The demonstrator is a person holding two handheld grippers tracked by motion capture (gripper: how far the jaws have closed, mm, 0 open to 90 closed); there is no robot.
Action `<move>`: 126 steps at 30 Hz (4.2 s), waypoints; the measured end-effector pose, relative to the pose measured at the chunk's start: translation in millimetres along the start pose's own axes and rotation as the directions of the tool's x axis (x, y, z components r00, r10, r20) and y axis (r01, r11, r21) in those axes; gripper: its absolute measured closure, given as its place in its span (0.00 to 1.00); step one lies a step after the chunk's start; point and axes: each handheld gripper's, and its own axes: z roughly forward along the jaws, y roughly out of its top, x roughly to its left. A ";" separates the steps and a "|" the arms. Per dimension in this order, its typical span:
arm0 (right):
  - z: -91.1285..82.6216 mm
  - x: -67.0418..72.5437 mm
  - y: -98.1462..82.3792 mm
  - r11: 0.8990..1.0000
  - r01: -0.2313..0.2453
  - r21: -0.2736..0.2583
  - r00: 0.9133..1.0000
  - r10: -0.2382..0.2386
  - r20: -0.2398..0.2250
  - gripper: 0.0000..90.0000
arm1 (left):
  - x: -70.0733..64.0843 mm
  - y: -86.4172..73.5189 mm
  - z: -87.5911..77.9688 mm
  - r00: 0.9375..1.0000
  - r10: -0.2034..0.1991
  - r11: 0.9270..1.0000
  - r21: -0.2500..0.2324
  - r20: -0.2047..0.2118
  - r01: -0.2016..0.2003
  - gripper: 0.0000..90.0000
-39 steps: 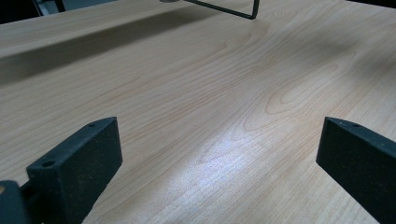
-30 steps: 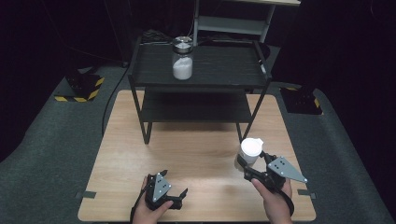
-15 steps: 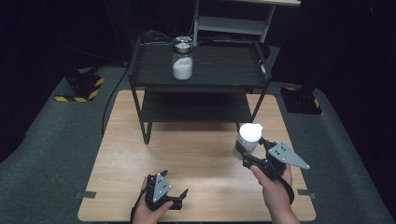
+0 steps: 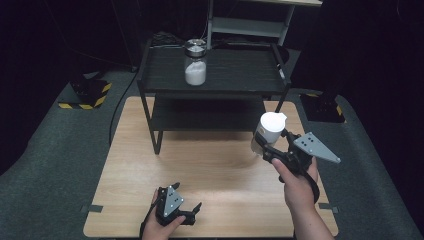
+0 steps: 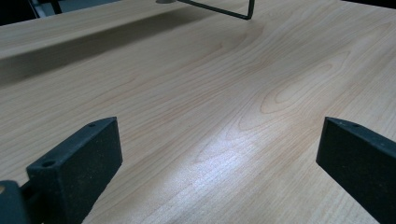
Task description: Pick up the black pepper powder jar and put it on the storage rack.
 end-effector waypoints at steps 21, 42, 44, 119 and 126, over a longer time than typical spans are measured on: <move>33.5 -6.1 65.2 0.998 -0.008 -0.055 0.999 0.011 0.050 0.33 | 0.2 -0.6 0.0 1.000 -0.002 1.000 -0.005 0.012 0.002 0.01; 83.4 2.7 120.5 0.998 0.009 -0.063 0.994 -0.002 0.106 0.33 | 2.7 -1.3 -1.0 0.999 -0.015 1.000 -0.006 0.031 0.015 0.01; 89.3 3.6 122.7 0.998 0.008 -0.062 0.994 -0.001 0.108 0.33 | 3.3 -1.0 -0.8 0.999 -0.015 1.000 -0.004 0.038 0.015 0.01; 123.7 -12.7 94.2 0.999 -0.018 -0.035 0.997 0.021 0.079 0.00 | 9.6 -4.1 -3.3 0.997 -0.043 0.999 -0.014 0.057 0.044 0.00; 107.1 -14.0 81.3 0.999 -0.009 -0.048 0.999 0.012 0.046 0.00 | 9.5 -6.1 -3.5 0.997 -0.051 0.998 -0.025 0.057 0.052 0.00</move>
